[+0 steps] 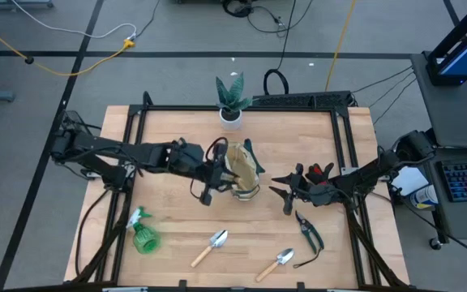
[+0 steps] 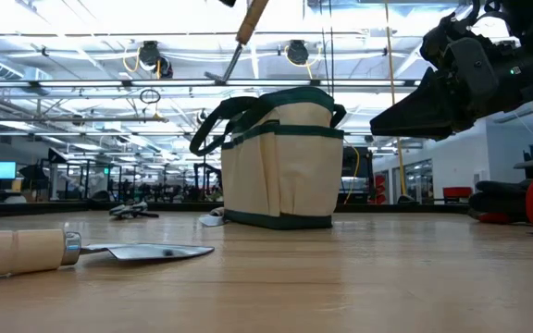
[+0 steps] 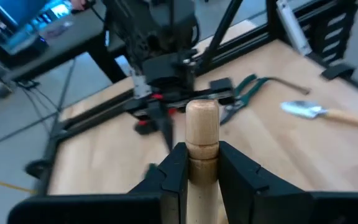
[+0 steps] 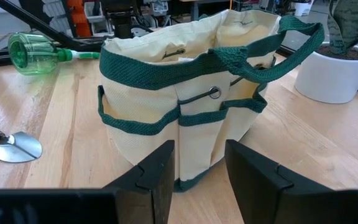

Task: Pick & Place Garden tools in Gardening bag
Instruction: Put the brown hand rake into the gardening bag

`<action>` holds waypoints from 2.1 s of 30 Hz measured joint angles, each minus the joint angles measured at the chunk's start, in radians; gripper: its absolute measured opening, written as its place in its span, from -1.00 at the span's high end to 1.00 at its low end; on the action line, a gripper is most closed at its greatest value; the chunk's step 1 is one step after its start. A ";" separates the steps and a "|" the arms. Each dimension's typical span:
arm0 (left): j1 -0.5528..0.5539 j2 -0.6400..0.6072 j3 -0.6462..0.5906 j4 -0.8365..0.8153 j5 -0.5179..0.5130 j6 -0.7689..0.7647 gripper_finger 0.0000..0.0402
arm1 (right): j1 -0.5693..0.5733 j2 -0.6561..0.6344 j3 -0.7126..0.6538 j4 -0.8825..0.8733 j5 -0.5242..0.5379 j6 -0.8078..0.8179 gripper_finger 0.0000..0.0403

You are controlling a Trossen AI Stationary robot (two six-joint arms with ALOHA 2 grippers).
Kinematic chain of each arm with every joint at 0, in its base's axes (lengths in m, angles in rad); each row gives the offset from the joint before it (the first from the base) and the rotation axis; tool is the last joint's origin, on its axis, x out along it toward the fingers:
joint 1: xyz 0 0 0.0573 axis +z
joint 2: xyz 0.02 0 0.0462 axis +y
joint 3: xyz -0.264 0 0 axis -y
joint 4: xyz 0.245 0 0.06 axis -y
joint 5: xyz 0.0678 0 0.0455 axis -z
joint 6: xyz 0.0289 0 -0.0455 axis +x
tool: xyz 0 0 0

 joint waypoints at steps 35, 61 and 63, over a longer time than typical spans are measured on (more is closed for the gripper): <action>0.202 0.134 -0.002 0.034 0.360 0.582 0.65 | 0.000 0.000 -0.001 -0.027 0.000 0.002 0.33; 0.236 0.251 -0.001 -0.008 0.354 0.564 0.64 | 0.000 0.000 0.000 -0.030 0.000 0.003 0.33; 0.241 0.258 -0.001 -0.010 0.355 0.560 0.64 | 0.000 0.000 0.000 -0.031 0.000 0.003 0.33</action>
